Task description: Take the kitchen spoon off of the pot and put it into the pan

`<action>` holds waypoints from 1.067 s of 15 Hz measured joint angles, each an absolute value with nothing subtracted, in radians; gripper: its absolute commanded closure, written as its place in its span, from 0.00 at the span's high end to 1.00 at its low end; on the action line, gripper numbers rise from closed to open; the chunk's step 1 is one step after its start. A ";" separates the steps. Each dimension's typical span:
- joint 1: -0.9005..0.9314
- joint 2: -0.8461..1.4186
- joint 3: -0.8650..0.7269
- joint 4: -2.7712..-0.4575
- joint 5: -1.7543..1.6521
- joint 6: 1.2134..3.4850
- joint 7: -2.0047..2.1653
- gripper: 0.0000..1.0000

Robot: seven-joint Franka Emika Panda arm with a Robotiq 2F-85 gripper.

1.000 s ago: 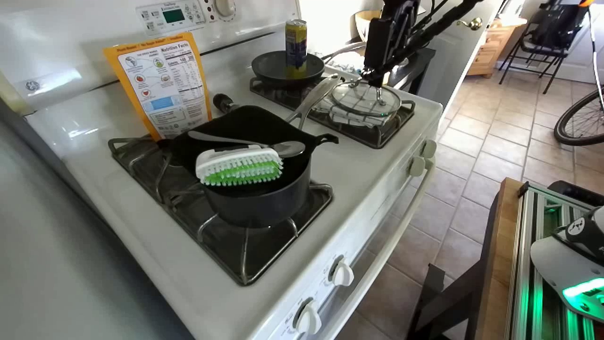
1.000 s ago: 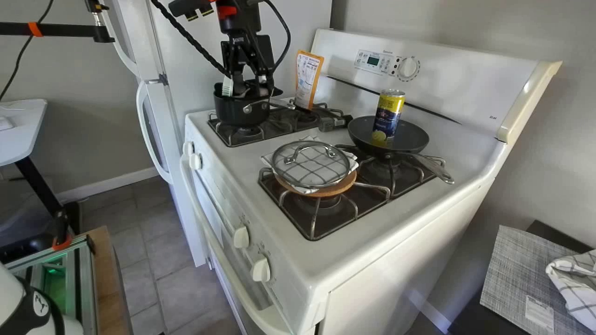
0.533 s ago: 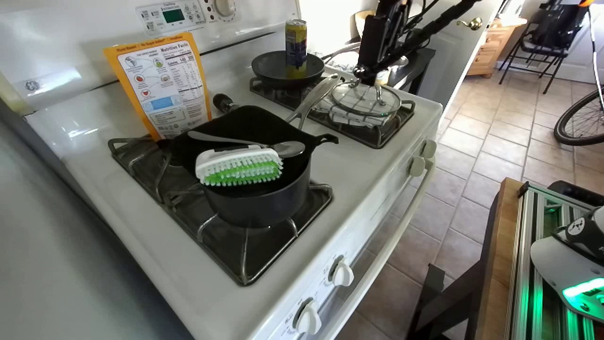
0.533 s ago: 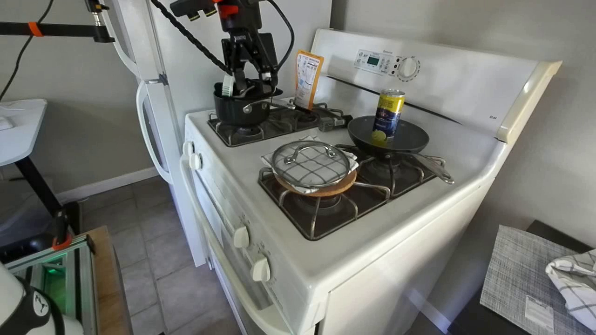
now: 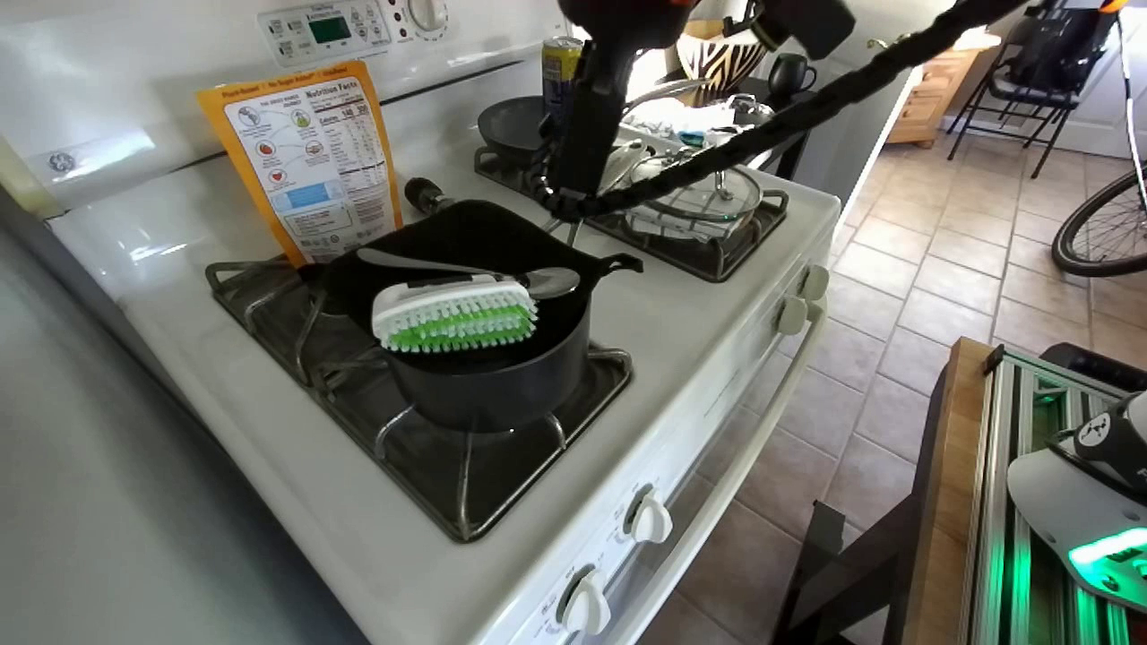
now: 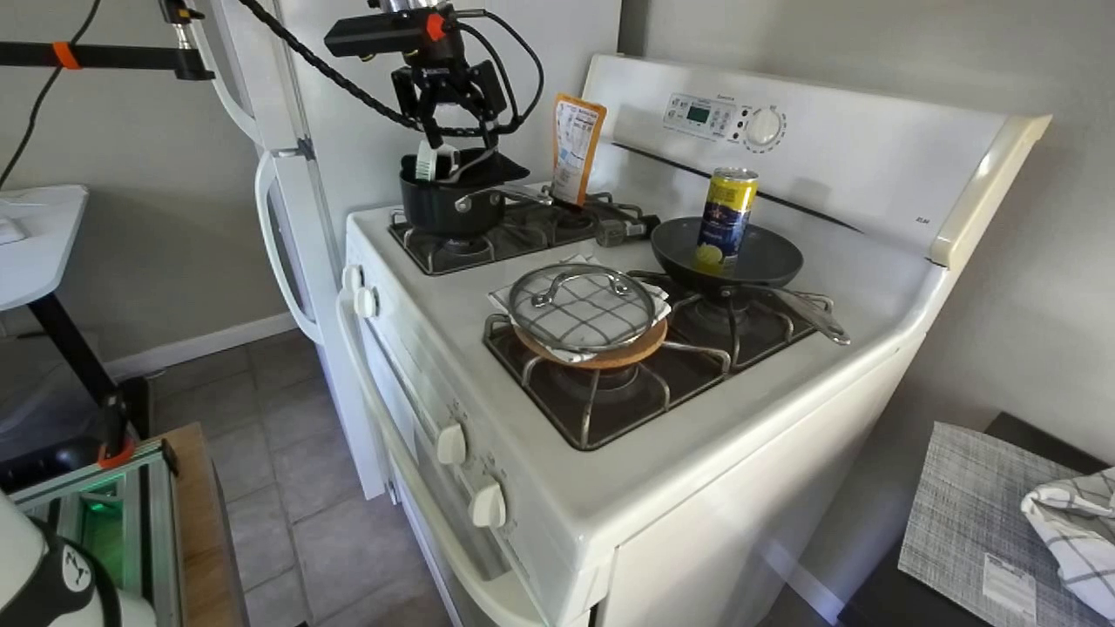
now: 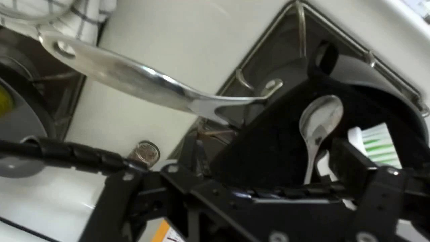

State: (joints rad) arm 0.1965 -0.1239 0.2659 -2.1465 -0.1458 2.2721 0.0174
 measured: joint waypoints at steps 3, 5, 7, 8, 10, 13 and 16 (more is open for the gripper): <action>0.210 -0.056 0.266 -2.091 -0.145 2.349 -0.047 0.78; 0.211 -0.016 0.265 -2.050 -0.145 2.371 -0.083 0.70; 0.214 0.021 0.265 -2.014 -0.146 2.371 -0.100 0.53; 0.216 0.039 0.265 -1.999 -0.150 2.371 -0.100 0.46; 0.224 0.069 0.265 -1.975 -0.167 2.371 -0.083 0.34; 0.249 0.093 0.266 -1.960 -0.186 2.371 -0.035 0.41; 0.271 0.098 0.266 -1.959 -0.185 2.372 0.001 0.46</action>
